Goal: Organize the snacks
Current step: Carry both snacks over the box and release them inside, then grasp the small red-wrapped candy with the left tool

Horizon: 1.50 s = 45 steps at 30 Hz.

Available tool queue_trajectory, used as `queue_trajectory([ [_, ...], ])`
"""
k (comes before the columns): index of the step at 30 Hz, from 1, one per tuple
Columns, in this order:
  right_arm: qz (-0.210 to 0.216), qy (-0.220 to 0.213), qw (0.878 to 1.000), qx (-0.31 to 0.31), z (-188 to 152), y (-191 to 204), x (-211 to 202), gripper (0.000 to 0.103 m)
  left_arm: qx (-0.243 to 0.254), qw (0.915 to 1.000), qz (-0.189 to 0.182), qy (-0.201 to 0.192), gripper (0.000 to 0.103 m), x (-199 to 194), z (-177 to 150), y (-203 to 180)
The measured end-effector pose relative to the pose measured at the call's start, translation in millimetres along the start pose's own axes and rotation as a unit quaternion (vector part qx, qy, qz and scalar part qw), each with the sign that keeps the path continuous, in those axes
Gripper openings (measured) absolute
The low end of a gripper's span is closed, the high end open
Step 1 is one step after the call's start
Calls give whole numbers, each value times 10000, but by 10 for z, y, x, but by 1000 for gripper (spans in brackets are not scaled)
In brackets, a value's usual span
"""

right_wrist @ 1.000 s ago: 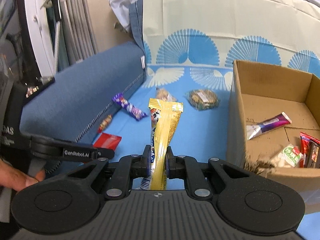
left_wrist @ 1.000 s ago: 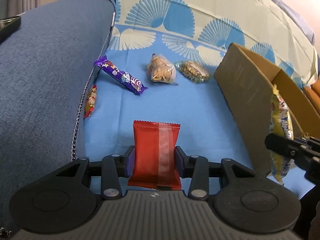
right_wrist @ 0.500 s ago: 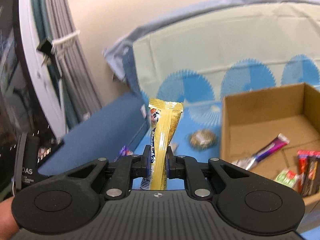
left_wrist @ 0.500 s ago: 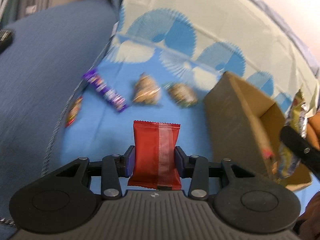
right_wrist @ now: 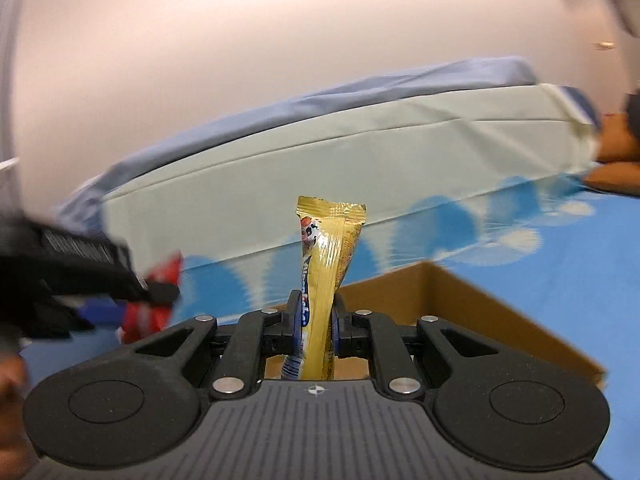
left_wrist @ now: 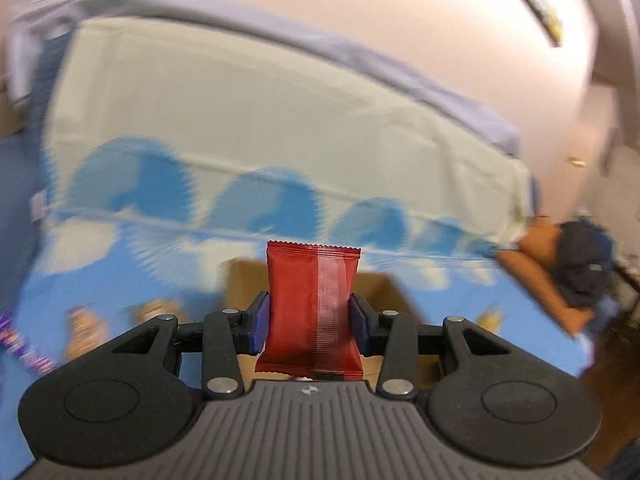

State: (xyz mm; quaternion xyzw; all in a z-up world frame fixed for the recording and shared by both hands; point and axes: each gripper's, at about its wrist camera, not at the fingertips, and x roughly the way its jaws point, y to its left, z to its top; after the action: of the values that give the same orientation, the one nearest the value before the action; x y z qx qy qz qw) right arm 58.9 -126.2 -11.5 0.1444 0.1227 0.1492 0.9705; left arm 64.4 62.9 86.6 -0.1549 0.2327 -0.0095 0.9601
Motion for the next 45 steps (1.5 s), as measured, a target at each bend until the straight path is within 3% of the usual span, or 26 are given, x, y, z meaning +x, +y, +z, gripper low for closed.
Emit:
queue_trajectory([
  [3,-352,133,9992,144,-9,-133,89,25,18,9988,-443,-205,69,-61,132,-226],
  [5,-474,224,9984,223,-20,-177,137,41,39,9977,-498,-453,70,-155,163,-271],
  [10,-540,295,9978,252,-60,-189,184,47,370,9971,-172,-638,70,-402,-115,-107],
  [13,-567,242,9980,146,-96,-166,160,47,391,9984,111,-403,61,-571,-482,170],
  [18,-503,57,9987,-110,-160,-74,51,50,43,9972,688,300,27,-767,-1156,694],
  [22,-374,114,9989,-242,-211,-9,-15,55,-258,9947,920,381,27,-879,-1407,1005],
  [26,-83,344,9989,-293,-286,24,-96,58,-388,9940,1021,68,27,-924,-1481,1130],
  [29,72,456,9983,-368,-327,62,-182,58,-378,9883,1462,-222,27,-823,-1466,1150],
  [32,124,532,9975,-457,-353,101,-261,58,-295,9677,2474,-372,28,-659,-1514,1270],
  [34,129,658,9967,-462,-361,116,-279,58,-141,9460,3228,-265,28,-473,-1540,1437],
  [36,140,825,9959,-355,-364,115,-272,58,-161,9268,3746,-220,28,-330,-1556,1665],
  [43,264,1135,9932,-38,-319,174,-249,58,-105,8725,4881,216,29,83,-1593,2133],
  [45,356,1166,9925,-83,-311,234,-239,58,-82,8629,5040,350,29,194,-1622,2226],
])
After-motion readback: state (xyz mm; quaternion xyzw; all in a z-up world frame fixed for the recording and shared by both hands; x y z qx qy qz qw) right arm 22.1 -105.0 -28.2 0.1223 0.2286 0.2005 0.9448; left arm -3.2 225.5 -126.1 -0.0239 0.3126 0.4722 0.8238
